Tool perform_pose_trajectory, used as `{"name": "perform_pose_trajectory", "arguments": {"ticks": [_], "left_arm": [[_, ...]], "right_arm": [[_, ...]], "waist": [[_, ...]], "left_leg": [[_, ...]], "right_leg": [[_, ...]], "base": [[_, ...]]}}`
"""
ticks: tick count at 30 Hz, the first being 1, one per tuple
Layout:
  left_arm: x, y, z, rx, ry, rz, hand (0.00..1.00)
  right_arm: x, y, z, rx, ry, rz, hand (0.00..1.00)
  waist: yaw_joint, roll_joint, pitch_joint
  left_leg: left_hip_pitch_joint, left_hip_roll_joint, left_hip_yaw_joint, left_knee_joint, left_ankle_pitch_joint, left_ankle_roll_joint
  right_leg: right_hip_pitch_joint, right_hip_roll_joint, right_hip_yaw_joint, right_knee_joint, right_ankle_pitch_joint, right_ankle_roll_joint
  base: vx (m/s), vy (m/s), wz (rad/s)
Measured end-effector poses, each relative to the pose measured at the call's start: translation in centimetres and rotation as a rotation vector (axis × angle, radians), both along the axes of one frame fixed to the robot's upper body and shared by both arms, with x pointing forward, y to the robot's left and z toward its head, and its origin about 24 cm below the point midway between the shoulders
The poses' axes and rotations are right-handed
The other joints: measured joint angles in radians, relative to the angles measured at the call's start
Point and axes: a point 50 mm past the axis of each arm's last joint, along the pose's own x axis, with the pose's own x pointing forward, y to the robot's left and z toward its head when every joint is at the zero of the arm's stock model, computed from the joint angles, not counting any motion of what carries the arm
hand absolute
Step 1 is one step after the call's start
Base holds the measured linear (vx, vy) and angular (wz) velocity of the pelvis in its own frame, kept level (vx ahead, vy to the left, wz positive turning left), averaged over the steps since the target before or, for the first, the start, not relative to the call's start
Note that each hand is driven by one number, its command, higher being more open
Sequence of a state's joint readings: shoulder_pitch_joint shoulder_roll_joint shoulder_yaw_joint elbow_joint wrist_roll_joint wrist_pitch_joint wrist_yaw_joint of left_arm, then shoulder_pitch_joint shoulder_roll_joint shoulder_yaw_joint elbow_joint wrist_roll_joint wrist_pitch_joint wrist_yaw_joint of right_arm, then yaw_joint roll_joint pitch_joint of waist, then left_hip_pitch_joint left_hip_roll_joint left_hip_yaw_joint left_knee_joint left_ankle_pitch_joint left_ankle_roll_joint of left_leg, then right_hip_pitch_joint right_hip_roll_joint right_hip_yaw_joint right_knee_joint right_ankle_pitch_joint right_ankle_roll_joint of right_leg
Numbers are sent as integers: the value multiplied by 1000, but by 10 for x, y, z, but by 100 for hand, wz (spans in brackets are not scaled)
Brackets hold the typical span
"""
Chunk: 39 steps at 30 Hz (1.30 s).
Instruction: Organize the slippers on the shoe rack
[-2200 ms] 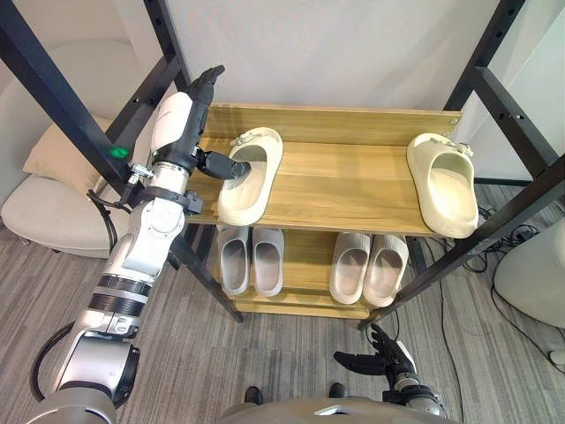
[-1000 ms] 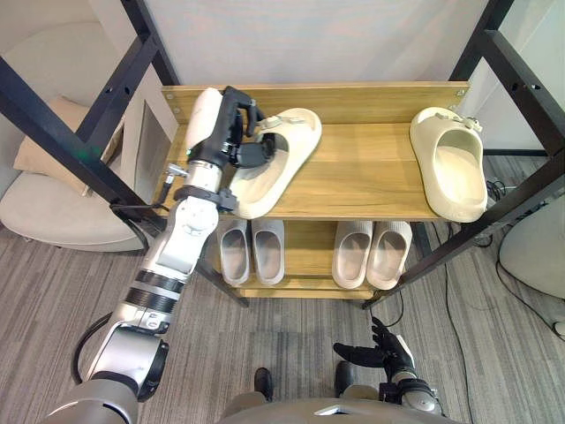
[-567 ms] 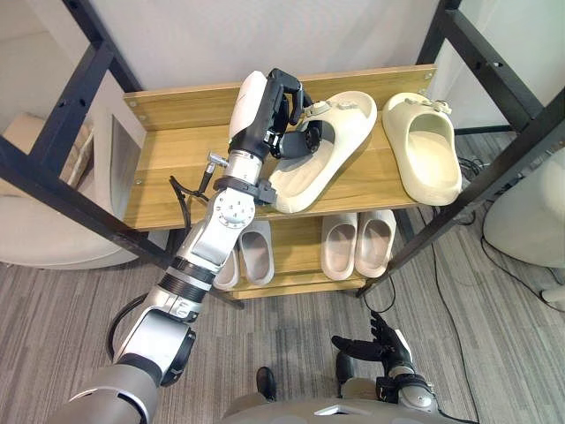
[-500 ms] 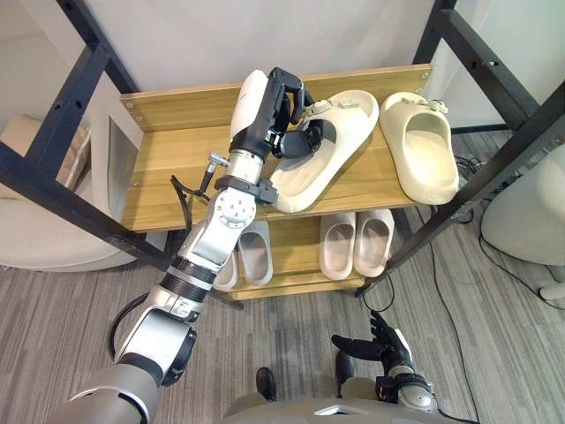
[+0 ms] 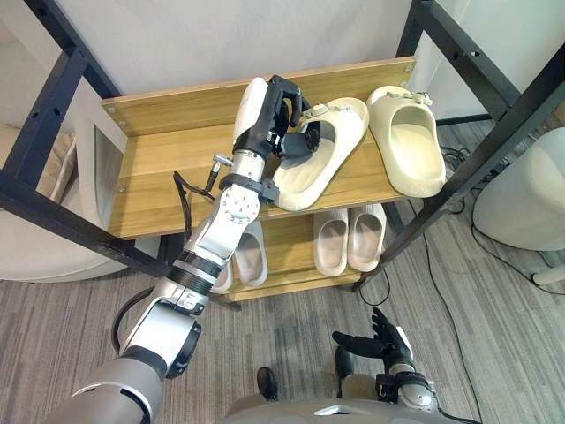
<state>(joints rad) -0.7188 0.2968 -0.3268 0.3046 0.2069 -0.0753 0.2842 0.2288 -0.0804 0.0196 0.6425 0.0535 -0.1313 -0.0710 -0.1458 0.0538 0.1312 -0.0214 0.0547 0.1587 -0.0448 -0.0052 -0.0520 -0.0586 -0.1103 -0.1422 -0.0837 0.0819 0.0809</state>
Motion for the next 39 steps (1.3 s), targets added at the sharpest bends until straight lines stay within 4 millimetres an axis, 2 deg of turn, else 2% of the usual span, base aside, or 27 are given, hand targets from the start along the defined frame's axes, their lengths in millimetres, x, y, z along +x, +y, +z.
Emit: {"name": "perform_pose_trajectory", "arguments": {"ticks": [1, 2, 14, 20, 26, 30, 35, 39], "left_arm": [[1, 1, 1, -6, 1, 6, 0], [1, 2, 1, -14, 0, 10, 100], [5, 7, -1, -48, 19, 55, 100], [4, 2, 0, -118, 36, 24, 100], [-3, -11, 7, -184, 29, -49, 100], [-11, -16, 19, -232, -15, -103, 100], [-20, -19, 30, -267, -70, -152, 100], [-27, -19, 30, -319, -74, -187, 100]], "right_arm": [[0, 0, 0, 6, -1, -6, 100], [0, 0, 0, 7, -1, -7, 100], [0, 0, 0, 18, -2, -21, 100], [0, 0, 0, 19, -1, -20, 100], [-1, 0, 0, 19, 1, -20, 100], [-2, 0, -1, 19, 5, -18, 100], [-2, 0, -2, 19, 9, -17, 100], [-2, 2, -2, 18, 12, -5, 100]], "waist": [[-1, 0, 0], [-1, 0, 0], [-5, 0, 1], [-4, 0, 1], [0, 0, 1], [8, 0, 1], [14, -1, 1], [19, -1, 1]], "left_leg": [[-1, 0, 3, -2, 0, 0], [-3, 0, 5, -3, 0, 0], [-6, -1, -1, -4, 0, 0], [-6, -2, -5, -4, 0, 0], [1, -2, -9, -4, 1, 1], [3, -2, -13, -4, 1, 1], [3, -2, -17, -3, 2, 2], [6, -2, -24, -3, 2, 3]], "right_leg": [[-4, 0, 3, 0, 0, 0], [-7, 0, 4, 0, 1, 1], [-8, 0, 1, 0, 2, 1], [-5, -2, -4, 0, 2, 1], [4, -2, -9, 0, 1, 1], [9, -2, -13, 0, 1, 1], [11, -2, -16, 0, 1, 1], [19, -2, -22, 0, 1, 0]], "base": [[10, 7, -6], [17, 8, -7], [1, 1, 0], [0, 0, 0], [0, 0, 0], [0, 0, 0], [0, 0, 0], [5, 4, 6]]}}
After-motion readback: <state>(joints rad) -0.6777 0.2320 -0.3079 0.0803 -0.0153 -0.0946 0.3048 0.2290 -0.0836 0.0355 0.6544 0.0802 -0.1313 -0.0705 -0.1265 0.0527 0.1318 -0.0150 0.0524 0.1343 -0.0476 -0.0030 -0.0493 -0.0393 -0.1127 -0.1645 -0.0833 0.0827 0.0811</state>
